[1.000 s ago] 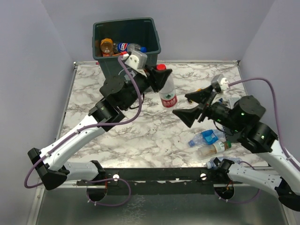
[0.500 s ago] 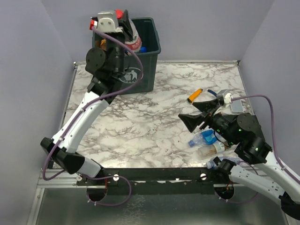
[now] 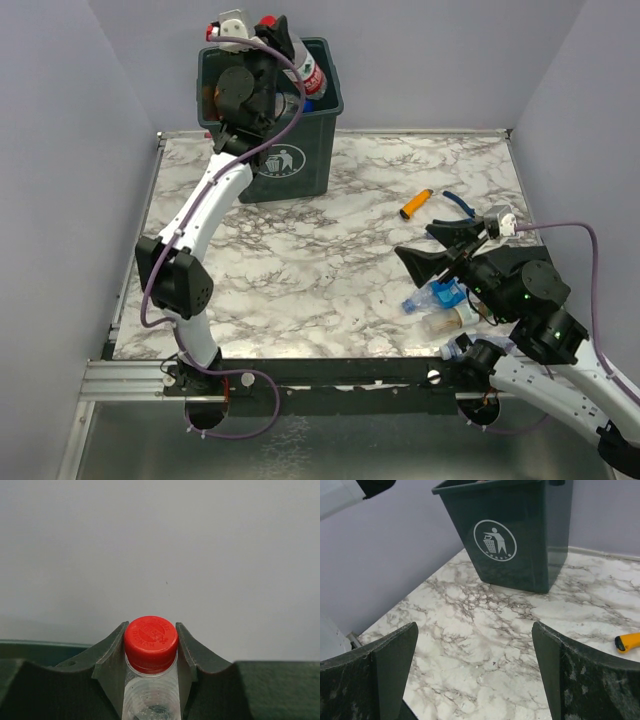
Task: Put the plastic bottles in the bin
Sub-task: Place the plastic bottle in the trash bin.
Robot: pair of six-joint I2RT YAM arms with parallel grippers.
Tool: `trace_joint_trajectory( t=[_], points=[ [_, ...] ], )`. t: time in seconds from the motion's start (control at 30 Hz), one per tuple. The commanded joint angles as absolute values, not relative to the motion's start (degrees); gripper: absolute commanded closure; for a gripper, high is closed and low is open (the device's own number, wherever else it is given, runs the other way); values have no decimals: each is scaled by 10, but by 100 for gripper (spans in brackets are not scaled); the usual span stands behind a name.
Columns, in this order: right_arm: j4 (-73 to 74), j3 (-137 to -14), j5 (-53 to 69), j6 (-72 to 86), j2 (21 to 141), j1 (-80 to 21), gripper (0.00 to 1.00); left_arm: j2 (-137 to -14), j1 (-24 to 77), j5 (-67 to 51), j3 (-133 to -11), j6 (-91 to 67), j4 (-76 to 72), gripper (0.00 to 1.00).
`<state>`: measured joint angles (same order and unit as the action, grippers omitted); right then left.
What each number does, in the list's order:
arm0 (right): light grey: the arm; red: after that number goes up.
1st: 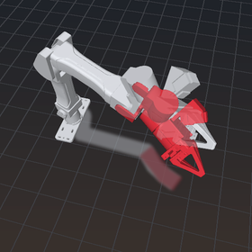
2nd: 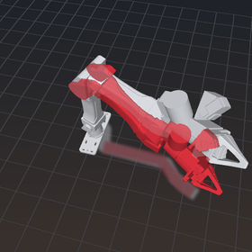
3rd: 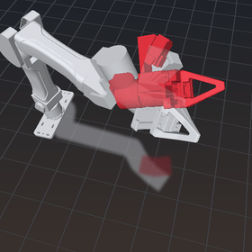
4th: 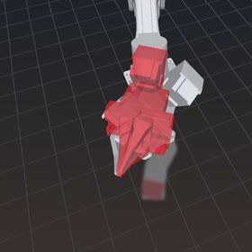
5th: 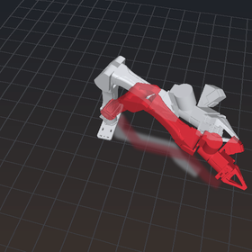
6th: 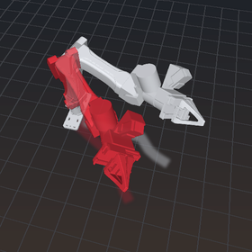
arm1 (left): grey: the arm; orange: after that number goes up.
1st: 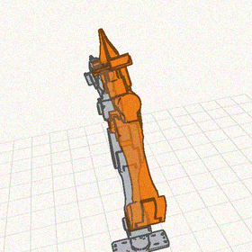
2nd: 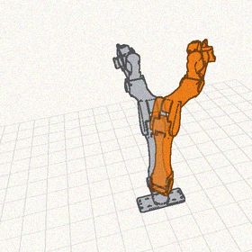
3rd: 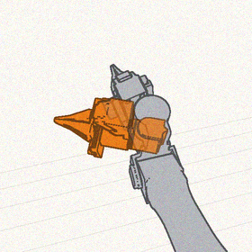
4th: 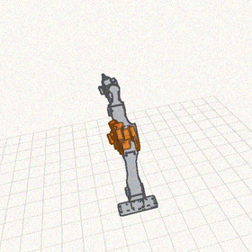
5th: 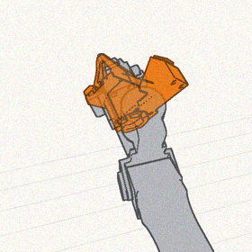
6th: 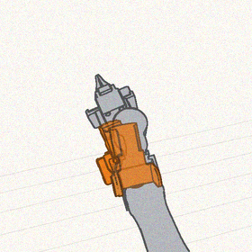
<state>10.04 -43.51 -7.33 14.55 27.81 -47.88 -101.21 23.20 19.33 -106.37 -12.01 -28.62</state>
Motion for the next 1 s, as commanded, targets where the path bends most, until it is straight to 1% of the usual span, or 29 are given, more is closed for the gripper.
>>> trace_joint_trajectory(
  t=[0.0, 0.13, 0.33, 0.47, 0.6, 0.73, 0.77, 0.8, 0.9, 0.93, 0.97],
  points=[
    [122, -425, -111, 126, 264, -479, 0, -1063, 233, 139, -1101, -180, -209, 100],
    [139, -428, -125, 117, 261, -479, 0, -1078, 233, 153, -1079, -171, -180, 100],
    [138, -427, -128, 104, 268, -479, 0, -1081, 234, 206, -1072, -109, -121, 100],
    [137, -432, -125, 99, 284, -479, 0, -1085, 234, 280, -1090, -75, -65, 100],
    [137, -438, -124, 98, 294, -479, 0, -1101, 231, 373, -1140, -71, 18, 100],
    [139, -445, -124, 99, 302, -479, 0, -1092, 225, 380, -1134, -82, 23, 100],
    [139, -445, -124, 98, 303, -479, 0, -1090, 225, 368, -1135, -84, 23, 96],
    [139, -447, -125, 99, 305, -479, 0, -1089, 225, 360, -1139, -85, 23, 86],
    [138, -452, -123, 103, 312, -479, 0, -1087, 223, 326, -1159, -98, 28, 34],
    [138, -454, -122, 105, 314, -479, 0, -1088, 223, 315, -1169, -103, 31, 23],
    [138, -456, -122, 105, 316, -479, 0, -1088, 223, 308, -1179, -107, 36, 14]
  ],
)
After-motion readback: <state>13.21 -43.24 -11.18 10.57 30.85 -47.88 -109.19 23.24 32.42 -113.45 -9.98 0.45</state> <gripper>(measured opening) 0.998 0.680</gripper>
